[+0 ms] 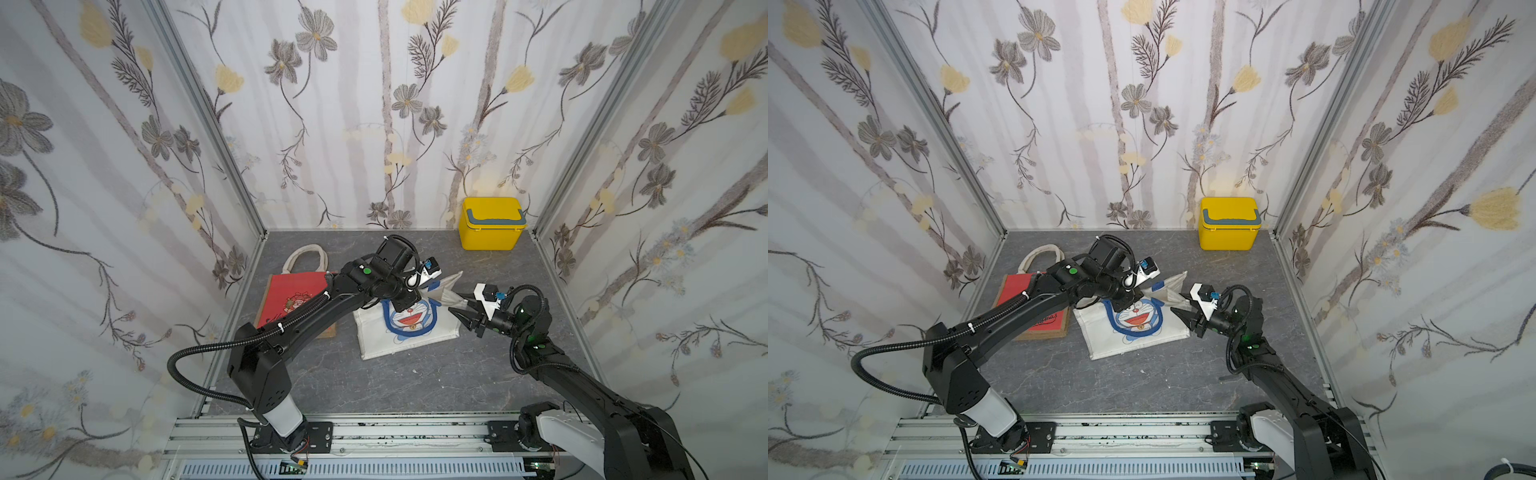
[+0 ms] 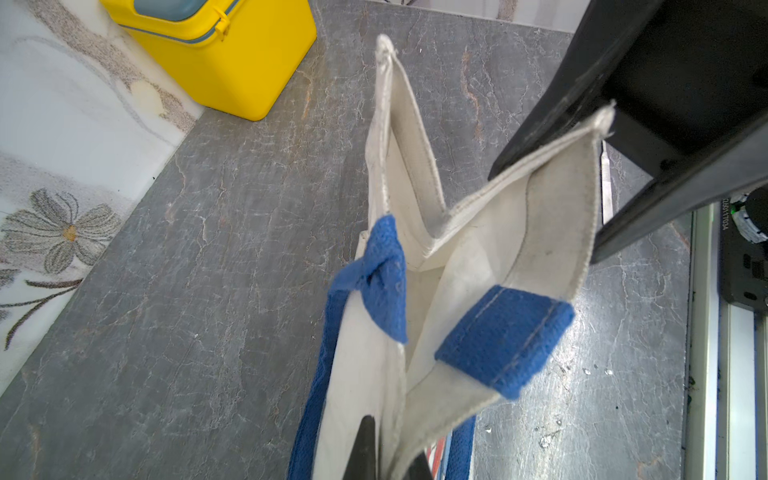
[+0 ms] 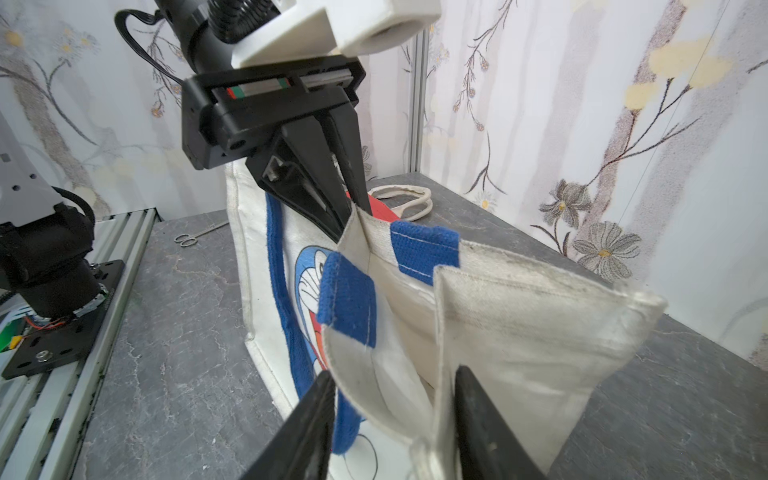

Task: Put away the canvas bag
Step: Press the canvas bag at the center of the board.

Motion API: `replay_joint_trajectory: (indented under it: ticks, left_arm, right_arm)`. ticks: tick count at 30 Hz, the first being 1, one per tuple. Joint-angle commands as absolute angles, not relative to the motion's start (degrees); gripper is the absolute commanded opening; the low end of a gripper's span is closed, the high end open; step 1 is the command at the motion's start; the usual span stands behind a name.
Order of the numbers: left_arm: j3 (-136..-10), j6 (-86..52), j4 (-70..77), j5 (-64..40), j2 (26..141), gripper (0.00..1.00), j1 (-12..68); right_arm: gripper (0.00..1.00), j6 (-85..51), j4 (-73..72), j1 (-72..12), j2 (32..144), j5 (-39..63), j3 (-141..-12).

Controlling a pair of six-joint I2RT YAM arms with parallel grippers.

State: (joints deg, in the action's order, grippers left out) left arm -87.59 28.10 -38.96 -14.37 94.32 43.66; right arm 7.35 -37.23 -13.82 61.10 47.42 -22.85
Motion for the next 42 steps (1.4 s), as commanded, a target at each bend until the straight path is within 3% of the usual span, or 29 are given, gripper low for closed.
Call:
replay_joint_trajectory:
  ticks: [1,4,9,15,21,25,30,38,42]
  left_arm:
    - [-87.69,30.33,-34.99,-15.91,94.12,0.31,43.51]
    - [-88.42,28.29,-34.59,-14.67,94.33,0.5,43.51]
    - [-88.41,27.86,-33.32,-15.55,94.42,0.73,44.79]
    - [-90.66,27.24,-34.0,-17.53,96.33,0.76,45.39]
    - [-90.16,26.63,-32.54,-17.86,96.96,0.69,45.93]
    - [-91.4,26.65,-32.35,-15.78,99.88,0.53,47.06]
    - [-92.63,26.43,-30.81,-15.6,100.53,0.38,47.32]
    - [-90.57,26.72,-30.15,-14.2,98.41,0.17,47.28]
    - [-87.33,26.62,-26.75,-14.92,95.99,0.14,47.29]
  right_arm:
    - [0.24,10.02,-37.51,-15.13,61.7,39.95,-24.05]
    - [0.17,9.09,-35.9,-15.28,60.09,40.05,-23.89]
    - [0.15,5.98,-38.77,-15.72,58.39,42.86,-22.24]
    - [0.14,5.62,-36.81,-16.31,58.96,41.69,-22.49]
    - [0.14,5.11,-36.6,-16.77,59.12,42.16,-22.48]
    - [0.15,4.79,-37.5,-17.05,59.06,45.71,-22.57]
    - [0.17,5.51,-36.65,-17.0,59.26,42.19,-22.33]
    - [0.5,4.84,-45.75,-16.16,53.96,31.4,-15.6]
    - [0.77,2.94,-46.11,-14.91,53.88,28.42,-16.01]
